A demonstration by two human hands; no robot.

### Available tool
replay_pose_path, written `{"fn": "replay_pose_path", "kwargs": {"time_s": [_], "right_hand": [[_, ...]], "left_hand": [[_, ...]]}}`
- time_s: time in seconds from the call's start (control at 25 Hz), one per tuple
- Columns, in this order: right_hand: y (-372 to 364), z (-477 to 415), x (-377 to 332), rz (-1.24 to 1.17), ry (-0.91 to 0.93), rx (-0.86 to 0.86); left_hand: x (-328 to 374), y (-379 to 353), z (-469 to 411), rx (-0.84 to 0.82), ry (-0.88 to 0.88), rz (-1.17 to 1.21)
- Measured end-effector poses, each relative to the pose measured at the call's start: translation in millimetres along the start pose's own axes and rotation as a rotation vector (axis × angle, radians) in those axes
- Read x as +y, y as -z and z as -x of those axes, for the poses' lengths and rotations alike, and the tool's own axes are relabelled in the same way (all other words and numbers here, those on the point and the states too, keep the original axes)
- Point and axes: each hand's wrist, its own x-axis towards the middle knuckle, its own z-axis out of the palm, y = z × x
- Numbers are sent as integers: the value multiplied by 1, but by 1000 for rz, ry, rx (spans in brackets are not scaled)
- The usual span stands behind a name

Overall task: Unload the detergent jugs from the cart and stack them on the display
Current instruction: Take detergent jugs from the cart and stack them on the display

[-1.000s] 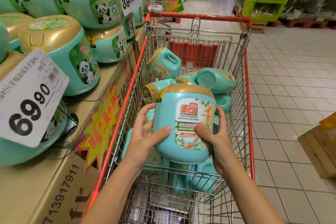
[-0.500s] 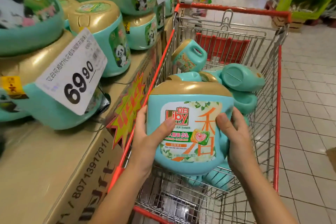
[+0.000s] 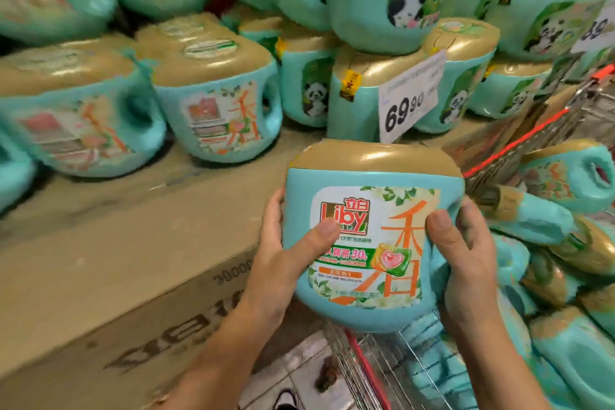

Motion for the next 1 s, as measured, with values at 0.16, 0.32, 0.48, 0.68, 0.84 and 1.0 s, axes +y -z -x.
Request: {"fn": "replay_pose_path", "kwargs": {"time_s": [0.16, 0.32, 0.48, 0.68, 0.84, 1.0], "right_hand": [[-69, 10, 1, -20, 37, -251], [-132, 21, 2, -66, 83, -533], [-194, 26, 6, -43, 73, -730], [-246, 18, 24, 46, 73, -749], [-264, 8, 35, 159, 71, -693], [-273, 0, 45, 344, 69, -559]], "left_hand": [[37, 47, 46, 198, -161, -22], [62, 96, 83, 339, -264, -130], [89, 151, 98, 457, -357, -303], [105, 210, 85, 436, -361, -479], [111, 235, 66, 367, -337, -585], [124, 245, 46, 415, -333, -733]]}}
